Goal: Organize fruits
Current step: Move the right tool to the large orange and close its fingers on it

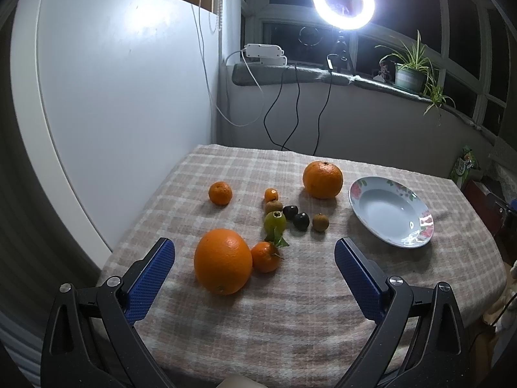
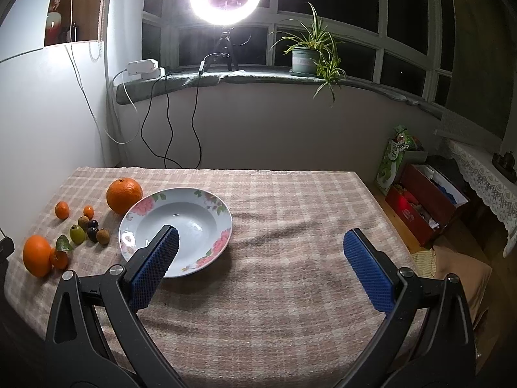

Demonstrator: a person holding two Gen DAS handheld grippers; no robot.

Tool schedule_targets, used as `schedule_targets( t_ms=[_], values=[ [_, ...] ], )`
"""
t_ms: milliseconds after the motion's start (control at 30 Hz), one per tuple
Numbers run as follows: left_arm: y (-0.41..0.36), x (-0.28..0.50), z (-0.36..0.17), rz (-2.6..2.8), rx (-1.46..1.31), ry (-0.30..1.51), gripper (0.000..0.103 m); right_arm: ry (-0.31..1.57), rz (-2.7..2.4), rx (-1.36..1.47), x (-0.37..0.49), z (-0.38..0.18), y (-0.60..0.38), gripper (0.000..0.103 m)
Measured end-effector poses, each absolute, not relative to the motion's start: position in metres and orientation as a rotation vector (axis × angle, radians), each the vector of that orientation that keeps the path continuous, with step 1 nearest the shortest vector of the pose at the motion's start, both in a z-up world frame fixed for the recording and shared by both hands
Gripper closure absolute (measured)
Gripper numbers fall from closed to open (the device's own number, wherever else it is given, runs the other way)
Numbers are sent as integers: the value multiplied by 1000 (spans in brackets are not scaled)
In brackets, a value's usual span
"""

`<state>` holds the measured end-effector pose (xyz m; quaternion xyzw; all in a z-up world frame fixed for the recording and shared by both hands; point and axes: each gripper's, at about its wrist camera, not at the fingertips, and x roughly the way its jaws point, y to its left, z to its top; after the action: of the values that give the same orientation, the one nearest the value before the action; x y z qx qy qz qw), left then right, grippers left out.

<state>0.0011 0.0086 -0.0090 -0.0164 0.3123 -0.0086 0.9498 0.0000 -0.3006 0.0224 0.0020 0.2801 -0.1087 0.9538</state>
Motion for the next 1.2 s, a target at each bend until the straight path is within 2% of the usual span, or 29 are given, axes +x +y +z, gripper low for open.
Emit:
schedule_targets(
  t_ms=[633,867,1200],
  values=[
    [72,1,-46,13,-211,723,5,625,81,15,27,8,-250,0],
    [89,6,-60,-23,-318,744,5,592,267,91,41,5,-222,0],
    [90,15,-73,-56,-362,784,5,788,549,-35,85,-17,-139,0]
  ],
)
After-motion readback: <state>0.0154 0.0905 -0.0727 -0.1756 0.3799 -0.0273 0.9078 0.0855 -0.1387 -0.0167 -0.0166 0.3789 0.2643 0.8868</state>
